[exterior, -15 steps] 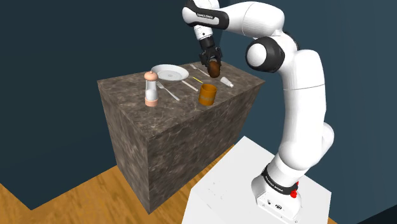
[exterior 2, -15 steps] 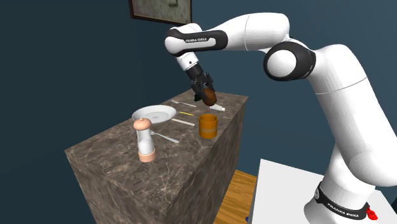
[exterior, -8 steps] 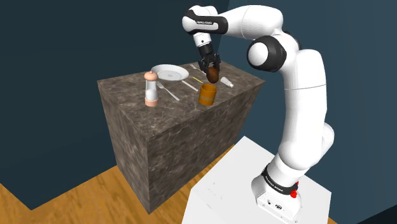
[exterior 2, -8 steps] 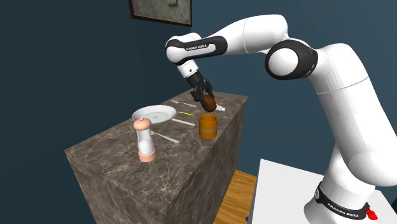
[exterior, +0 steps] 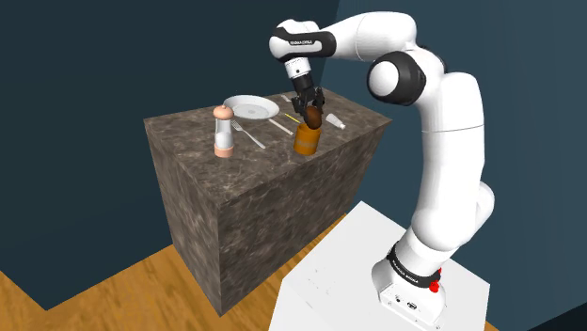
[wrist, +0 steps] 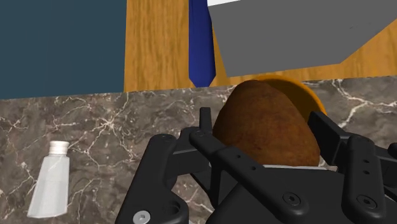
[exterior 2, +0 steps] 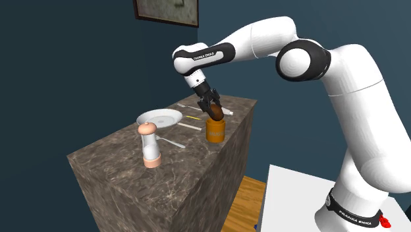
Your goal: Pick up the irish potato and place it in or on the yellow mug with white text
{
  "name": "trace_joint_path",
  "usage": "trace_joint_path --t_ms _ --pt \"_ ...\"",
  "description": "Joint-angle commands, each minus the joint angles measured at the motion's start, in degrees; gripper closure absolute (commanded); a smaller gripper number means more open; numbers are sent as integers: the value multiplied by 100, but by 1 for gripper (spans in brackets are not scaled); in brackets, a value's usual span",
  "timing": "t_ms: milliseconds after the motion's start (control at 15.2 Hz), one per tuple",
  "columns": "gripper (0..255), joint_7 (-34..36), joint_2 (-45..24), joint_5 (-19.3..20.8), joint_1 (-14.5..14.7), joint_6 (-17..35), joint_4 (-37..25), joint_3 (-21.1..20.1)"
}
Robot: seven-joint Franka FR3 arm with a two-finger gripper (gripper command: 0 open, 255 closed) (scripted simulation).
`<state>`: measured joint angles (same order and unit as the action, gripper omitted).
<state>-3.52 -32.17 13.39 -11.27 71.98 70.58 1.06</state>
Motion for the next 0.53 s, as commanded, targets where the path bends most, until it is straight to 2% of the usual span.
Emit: trace_joint_path --t_ms 0,330,396,462 --pt "255 6 -25 -8 -4 42 55 -3" --pt "255 6 -25 -7 -6 42 54 -6" --pt "0 0 -23 -4 -10 38 51 -3" --pt "0 10 -14 -7 -4 42 66 -7"
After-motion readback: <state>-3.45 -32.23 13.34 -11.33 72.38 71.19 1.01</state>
